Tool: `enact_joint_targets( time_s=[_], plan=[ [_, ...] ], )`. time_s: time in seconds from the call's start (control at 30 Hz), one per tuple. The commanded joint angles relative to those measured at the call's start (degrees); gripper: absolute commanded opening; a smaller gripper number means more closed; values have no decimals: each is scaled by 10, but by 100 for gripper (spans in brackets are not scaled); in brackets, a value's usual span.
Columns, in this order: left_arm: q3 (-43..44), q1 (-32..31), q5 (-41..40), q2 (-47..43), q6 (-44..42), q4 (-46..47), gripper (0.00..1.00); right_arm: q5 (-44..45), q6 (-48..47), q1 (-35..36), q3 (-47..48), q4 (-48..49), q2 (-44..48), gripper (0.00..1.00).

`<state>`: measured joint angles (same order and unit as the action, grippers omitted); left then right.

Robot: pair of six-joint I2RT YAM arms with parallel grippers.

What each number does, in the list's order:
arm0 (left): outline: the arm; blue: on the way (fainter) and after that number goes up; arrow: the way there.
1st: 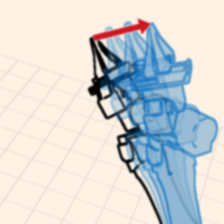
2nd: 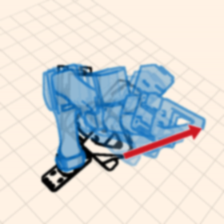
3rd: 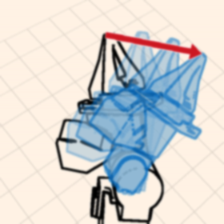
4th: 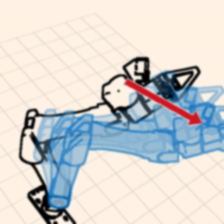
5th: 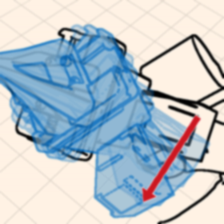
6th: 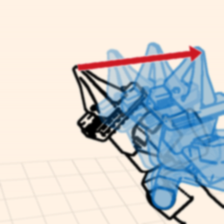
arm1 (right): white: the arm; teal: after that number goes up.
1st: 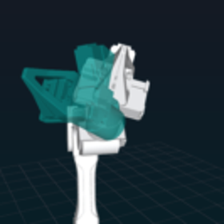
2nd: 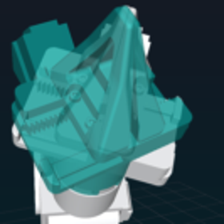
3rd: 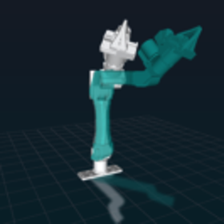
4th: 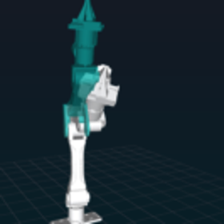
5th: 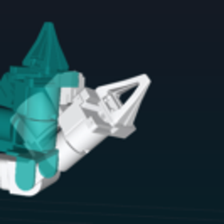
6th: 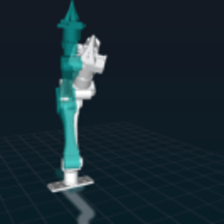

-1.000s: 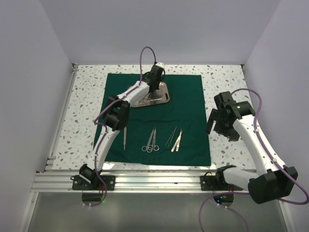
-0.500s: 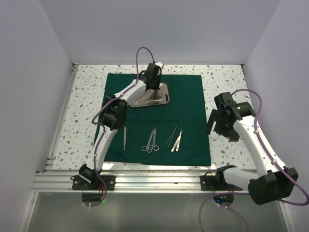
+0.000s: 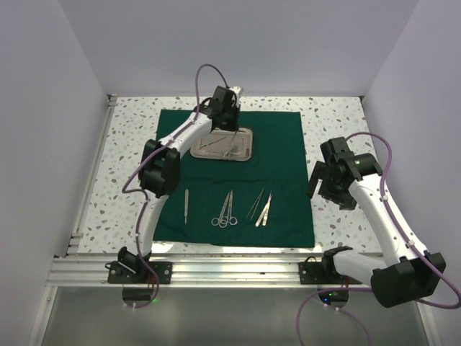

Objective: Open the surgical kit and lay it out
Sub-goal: Pick up the medical item from the container, then place the medical item in the surgical kit.

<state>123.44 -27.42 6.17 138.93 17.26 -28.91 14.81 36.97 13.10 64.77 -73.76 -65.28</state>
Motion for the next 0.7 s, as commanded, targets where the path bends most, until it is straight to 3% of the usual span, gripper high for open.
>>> enact_joint_targets(
  time_s=[0.0,0.4,0.67],
  plan=[
    [-35,4,9,-100,15,-7,0,-11,-12,0,-1,26,8,98],
    [-290,-8,-15,-329,40,-29,0,-33,-37,0,2,59,-2,99],
    [-499,-99,-54,-473,136,-22,0,-45,-48,0,-21,75,9,98]
  ],
)
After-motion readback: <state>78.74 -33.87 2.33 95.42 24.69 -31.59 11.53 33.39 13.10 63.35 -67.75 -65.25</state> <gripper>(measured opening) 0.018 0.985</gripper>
